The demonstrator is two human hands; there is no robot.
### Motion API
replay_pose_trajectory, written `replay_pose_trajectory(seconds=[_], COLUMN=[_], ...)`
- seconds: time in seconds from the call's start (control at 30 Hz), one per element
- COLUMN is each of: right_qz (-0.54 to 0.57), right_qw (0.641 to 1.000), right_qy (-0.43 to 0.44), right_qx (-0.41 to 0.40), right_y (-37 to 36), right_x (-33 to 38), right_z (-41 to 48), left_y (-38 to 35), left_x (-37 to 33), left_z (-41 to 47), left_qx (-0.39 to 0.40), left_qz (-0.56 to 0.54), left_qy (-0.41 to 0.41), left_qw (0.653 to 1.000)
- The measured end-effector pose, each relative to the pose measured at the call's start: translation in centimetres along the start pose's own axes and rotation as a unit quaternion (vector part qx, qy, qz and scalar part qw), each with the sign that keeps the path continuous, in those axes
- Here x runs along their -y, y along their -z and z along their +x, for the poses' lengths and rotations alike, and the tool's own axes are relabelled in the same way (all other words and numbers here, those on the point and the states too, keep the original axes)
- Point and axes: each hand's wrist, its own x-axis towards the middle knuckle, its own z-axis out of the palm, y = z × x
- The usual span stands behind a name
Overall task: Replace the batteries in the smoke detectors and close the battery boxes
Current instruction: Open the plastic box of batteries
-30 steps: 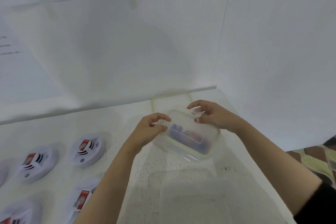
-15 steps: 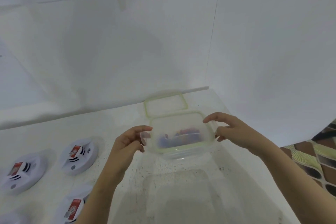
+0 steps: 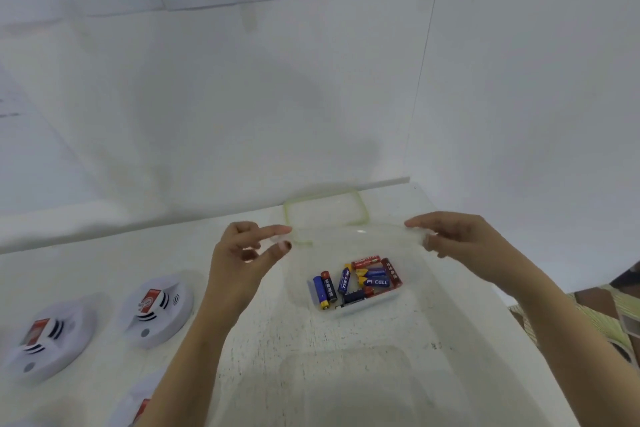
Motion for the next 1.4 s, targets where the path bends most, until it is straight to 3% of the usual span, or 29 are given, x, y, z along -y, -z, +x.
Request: replay_pose_trajectory(seconds=[0.27,0.5,0.7,0.9,1.1,1.4], right_qz=[-0.011,-0.022,-0.046,-0.039,0.070,0.139], right_qw=[0.993,0.986,0.982,0.989,0.986,0.971], right_qy=[-0.014,-0.143,-0.181,-0.138,-0.140,-0.173], right_qx=[-0.117,-0.085,-0.035,-0.046,-0.062,-0.086], right_y=[-1.3,-3.7,-4.4,-4.2,-5.0,-5.9], right_x=[1.1,-2.1,-3.6,-3.4,-2.9,-2.6], right_z=[8.7,13.7,12.7,7.9,1.4,-2.2], left_y=[-1.3,-2.0,-2.2,-2.2,-3.2,-3.4], left_x=[-0.9,3.3,5.7,4.4,3.7,3.2], left_z=[6.5,10.2,9.0,4.4,-2.3,-4.5], left_qx=[-0.084,-0.069,-0.043,-0.074,0.030,0.053], left_qz=[-0.030,-0.032,-0.054,0.005,-0.061,-0.030], left_qy=[0.021,0.170,0.239,0.190,0.209,0.201], left_qw=[0.996,0.983,0.969,0.979,0.975,0.978])
